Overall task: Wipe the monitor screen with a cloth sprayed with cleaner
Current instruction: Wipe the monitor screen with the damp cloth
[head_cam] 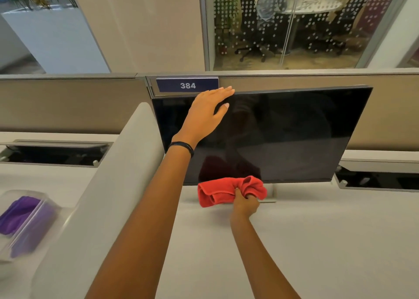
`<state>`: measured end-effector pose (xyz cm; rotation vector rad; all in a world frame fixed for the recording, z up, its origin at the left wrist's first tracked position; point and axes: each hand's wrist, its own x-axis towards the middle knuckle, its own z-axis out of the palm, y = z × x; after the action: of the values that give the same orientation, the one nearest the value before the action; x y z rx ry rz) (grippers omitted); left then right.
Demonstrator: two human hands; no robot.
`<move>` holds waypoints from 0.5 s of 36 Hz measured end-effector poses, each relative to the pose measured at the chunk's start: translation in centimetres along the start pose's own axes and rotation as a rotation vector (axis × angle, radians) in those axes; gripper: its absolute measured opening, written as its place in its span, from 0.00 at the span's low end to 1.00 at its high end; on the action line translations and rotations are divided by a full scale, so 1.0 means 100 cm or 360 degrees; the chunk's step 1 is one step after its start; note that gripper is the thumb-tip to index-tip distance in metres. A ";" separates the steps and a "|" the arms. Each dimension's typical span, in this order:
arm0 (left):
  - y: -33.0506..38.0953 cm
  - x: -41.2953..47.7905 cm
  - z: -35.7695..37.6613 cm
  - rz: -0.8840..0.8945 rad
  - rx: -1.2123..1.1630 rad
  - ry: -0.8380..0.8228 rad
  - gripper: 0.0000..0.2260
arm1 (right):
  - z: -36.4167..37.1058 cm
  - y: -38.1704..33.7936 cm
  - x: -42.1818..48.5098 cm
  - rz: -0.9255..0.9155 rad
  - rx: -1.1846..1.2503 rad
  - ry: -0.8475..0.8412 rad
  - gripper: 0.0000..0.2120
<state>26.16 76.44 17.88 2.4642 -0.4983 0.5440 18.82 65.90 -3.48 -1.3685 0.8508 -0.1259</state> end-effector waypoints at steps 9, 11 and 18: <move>-0.006 0.002 -0.002 0.0051 0.0069 -0.0070 0.19 | 0.045 0.005 -0.055 -0.0258 -0.0392 -0.0641 0.04; -0.006 0.001 -0.002 0.0051 0.0073 -0.0066 0.19 | 0.052 0.003 -0.069 -0.0551 -0.0564 -0.0771 0.03; -0.004 0.002 -0.002 0.0037 0.0063 -0.0083 0.19 | 0.050 -0.006 -0.057 -0.2190 -0.1419 -0.1026 0.08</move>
<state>26.44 76.87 17.92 2.5184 -0.5422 0.5046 18.00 72.87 -0.54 -2.4322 -0.8056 -0.3514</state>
